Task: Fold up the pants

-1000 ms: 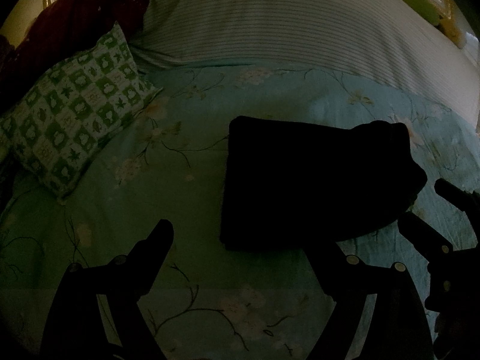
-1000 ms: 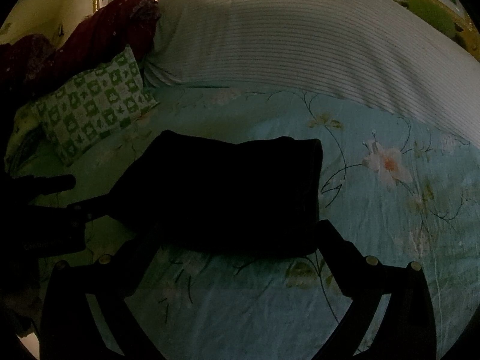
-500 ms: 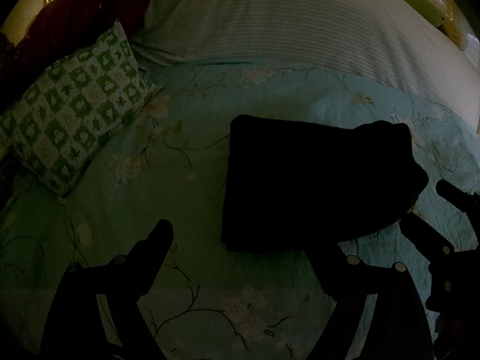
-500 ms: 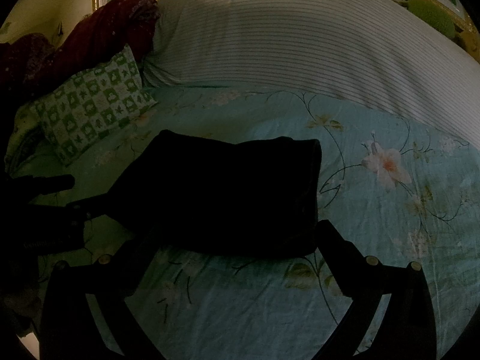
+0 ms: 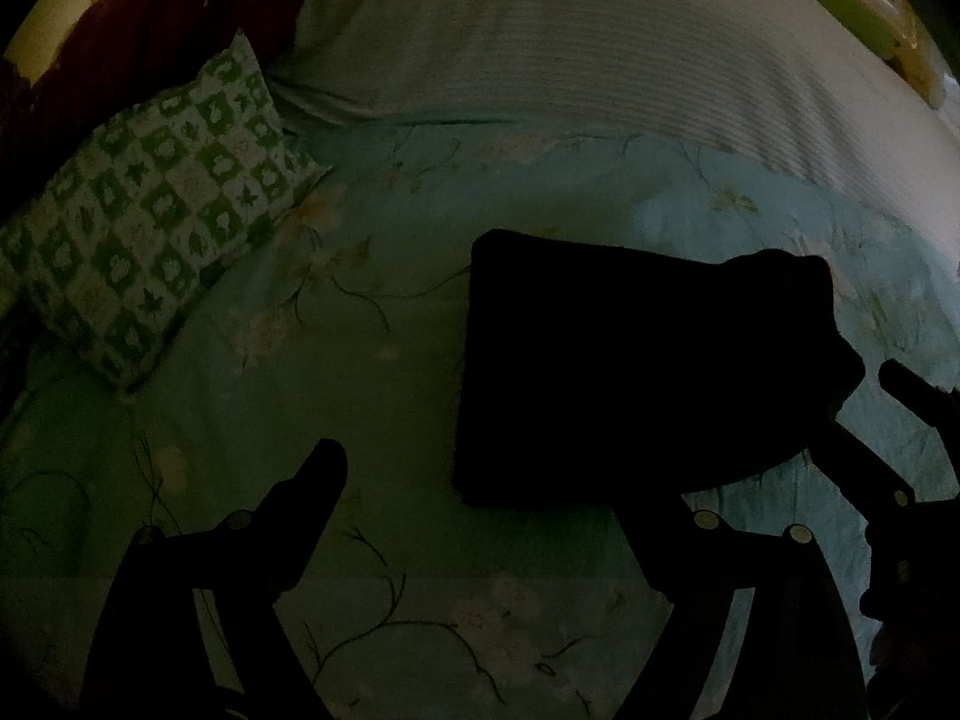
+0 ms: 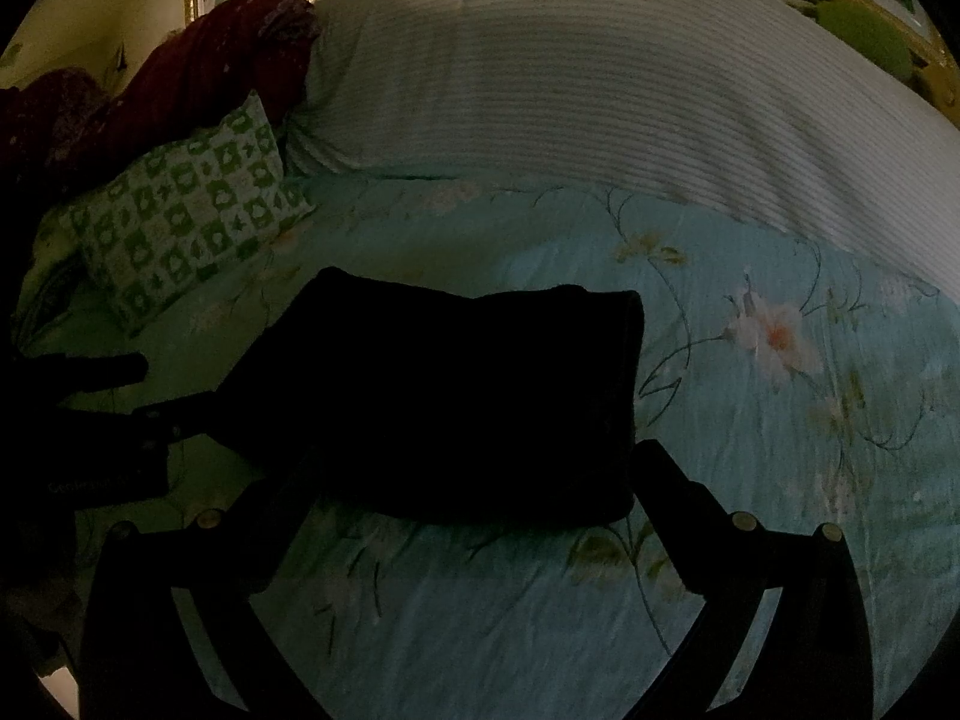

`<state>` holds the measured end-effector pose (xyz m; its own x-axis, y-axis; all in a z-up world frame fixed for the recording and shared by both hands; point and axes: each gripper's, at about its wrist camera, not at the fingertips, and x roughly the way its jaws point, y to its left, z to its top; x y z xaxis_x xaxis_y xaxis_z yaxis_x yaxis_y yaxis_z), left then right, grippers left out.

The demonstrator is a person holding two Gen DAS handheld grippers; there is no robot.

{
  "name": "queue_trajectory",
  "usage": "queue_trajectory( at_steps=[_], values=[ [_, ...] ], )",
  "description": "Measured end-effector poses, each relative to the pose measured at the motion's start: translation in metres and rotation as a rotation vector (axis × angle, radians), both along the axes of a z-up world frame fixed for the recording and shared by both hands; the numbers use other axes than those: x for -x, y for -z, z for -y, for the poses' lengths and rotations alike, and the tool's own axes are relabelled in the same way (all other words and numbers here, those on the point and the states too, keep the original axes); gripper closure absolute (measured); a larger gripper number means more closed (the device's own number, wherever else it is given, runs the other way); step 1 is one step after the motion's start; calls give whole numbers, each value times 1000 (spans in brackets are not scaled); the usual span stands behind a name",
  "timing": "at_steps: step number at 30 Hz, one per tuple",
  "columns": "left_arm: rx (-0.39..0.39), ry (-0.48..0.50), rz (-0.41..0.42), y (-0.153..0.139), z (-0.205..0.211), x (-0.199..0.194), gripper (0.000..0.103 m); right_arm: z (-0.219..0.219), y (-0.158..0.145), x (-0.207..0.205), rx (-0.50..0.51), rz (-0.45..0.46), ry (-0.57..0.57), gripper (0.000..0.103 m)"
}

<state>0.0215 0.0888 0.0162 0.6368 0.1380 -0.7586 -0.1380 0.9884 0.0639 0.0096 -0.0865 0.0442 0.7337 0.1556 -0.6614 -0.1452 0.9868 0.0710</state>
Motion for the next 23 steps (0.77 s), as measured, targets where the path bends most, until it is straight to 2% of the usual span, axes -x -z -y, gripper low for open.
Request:
queue_trajectory(
  at_steps=[23],
  values=[
    [28, -6, -29, 0, -3, -11, 16, 13, 1, -11, -21, -31, 8, 2]
  ],
)
